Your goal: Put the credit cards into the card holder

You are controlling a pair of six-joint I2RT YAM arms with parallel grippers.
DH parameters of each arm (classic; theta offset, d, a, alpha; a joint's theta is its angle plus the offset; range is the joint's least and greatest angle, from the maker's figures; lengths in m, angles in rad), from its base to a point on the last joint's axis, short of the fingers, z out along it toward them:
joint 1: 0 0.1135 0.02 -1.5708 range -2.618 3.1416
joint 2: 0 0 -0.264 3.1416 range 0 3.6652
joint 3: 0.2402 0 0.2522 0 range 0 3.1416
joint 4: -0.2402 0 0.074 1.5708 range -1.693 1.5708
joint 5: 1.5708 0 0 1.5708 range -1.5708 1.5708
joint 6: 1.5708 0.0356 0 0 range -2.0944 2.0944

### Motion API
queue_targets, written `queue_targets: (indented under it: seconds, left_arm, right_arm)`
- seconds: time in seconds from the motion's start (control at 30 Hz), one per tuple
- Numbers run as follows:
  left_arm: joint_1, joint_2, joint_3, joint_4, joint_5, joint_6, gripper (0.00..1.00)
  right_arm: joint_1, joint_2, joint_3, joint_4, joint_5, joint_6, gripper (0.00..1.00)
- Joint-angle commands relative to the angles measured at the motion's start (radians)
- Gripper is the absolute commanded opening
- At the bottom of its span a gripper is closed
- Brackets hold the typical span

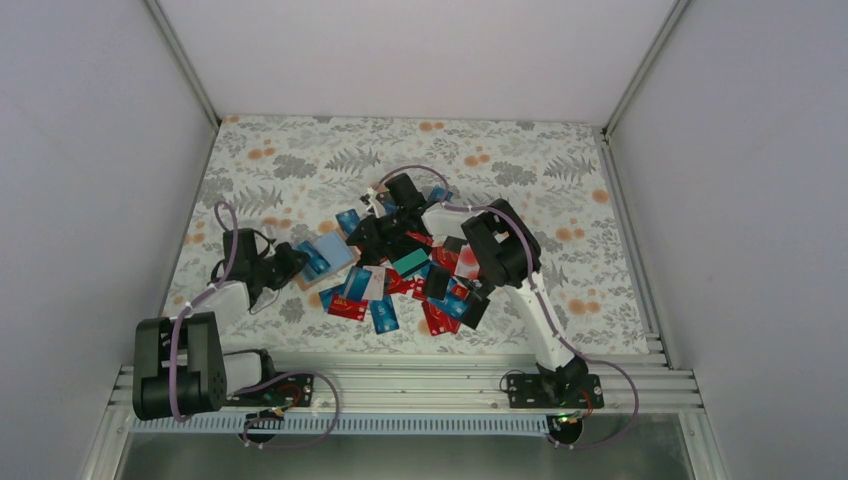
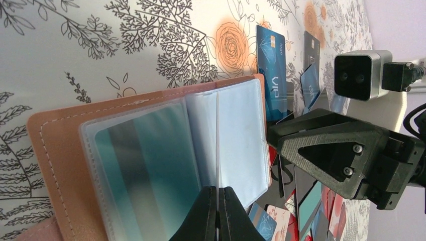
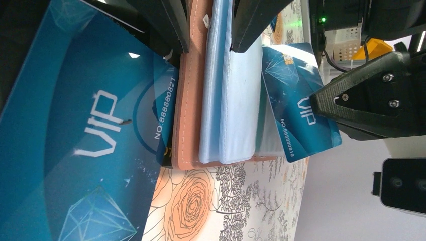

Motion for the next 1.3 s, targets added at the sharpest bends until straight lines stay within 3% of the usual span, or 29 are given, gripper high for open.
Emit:
queue_targets:
  seconds: [0.0, 0.87, 1.27]
  left_arm:
    - [0.005, 0.014, -0.03, 0.056, 0.024, -0.028, 0.02]
    - [0.011, 0.196, -0.057, 0.192, 0.118, -0.035, 0.02]
    - [0.011, 0.22, 0.004, 0.09, 0.118, 0.04, 0.02]
  right_arm:
    - [-0.005, 0.009, -0.061, -0.011, 0.008, -0.01, 0.24]
    - [-0.005, -0.021, -0.112, 0.0, 0.003, -0.008, 0.24]
    - [-0.005, -0.017, -0.1, -0.005, 0.0, -0.009, 0.23]
